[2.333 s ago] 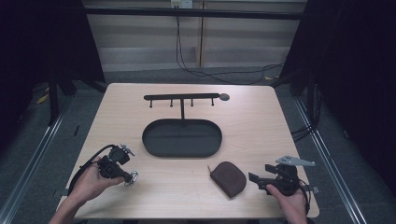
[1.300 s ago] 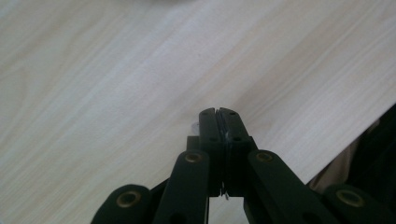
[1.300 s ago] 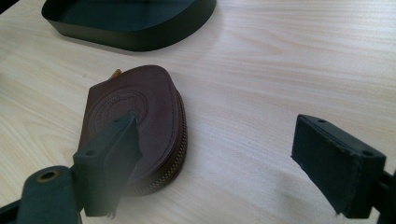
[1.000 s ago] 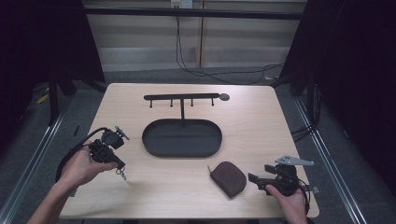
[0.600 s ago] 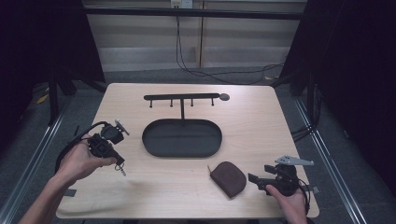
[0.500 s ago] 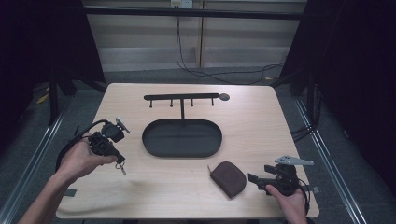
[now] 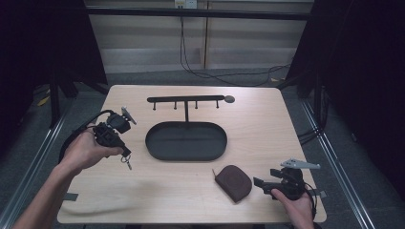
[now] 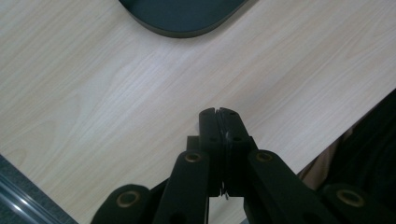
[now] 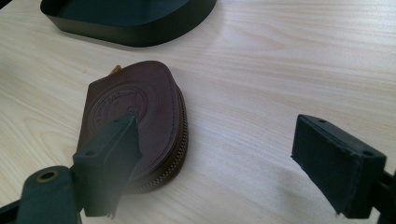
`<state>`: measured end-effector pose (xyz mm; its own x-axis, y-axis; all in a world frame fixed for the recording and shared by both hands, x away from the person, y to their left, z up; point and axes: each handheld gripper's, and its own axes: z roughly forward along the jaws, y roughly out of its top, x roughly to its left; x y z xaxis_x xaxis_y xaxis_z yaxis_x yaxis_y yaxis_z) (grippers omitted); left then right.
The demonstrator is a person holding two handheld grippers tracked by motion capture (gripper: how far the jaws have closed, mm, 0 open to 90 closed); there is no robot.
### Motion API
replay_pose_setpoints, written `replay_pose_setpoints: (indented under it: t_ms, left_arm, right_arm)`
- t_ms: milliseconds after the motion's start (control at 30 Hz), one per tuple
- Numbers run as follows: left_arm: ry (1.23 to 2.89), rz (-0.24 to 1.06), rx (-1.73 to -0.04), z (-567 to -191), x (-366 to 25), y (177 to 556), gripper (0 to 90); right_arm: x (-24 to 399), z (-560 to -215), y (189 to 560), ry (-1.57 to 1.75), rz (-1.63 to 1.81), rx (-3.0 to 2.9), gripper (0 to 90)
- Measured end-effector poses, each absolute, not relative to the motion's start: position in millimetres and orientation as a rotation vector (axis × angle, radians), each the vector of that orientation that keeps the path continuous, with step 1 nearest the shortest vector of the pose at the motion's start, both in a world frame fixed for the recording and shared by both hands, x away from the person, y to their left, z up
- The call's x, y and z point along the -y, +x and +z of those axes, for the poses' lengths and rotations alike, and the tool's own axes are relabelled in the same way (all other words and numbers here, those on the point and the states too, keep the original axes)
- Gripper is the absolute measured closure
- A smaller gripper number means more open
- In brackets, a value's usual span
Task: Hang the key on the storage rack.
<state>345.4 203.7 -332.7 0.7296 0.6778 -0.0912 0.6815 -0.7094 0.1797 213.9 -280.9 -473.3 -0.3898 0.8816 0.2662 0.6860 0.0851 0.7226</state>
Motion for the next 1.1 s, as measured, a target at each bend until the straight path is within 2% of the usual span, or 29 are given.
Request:
replay_pose_setpoints:
  t_ms: [433,1100]
  left_arm:
    - [2.746,-0.017,-1.047,-309,-189,356,89.4]
    - [2.771,-0.004,-1.049,-294,-173,373,89.4]
  right_arm:
    - [281,-473,213,1.573,1.192,-2.124,14.6]
    - [281,-473,213,1.574,1.193,-2.127,14.6]
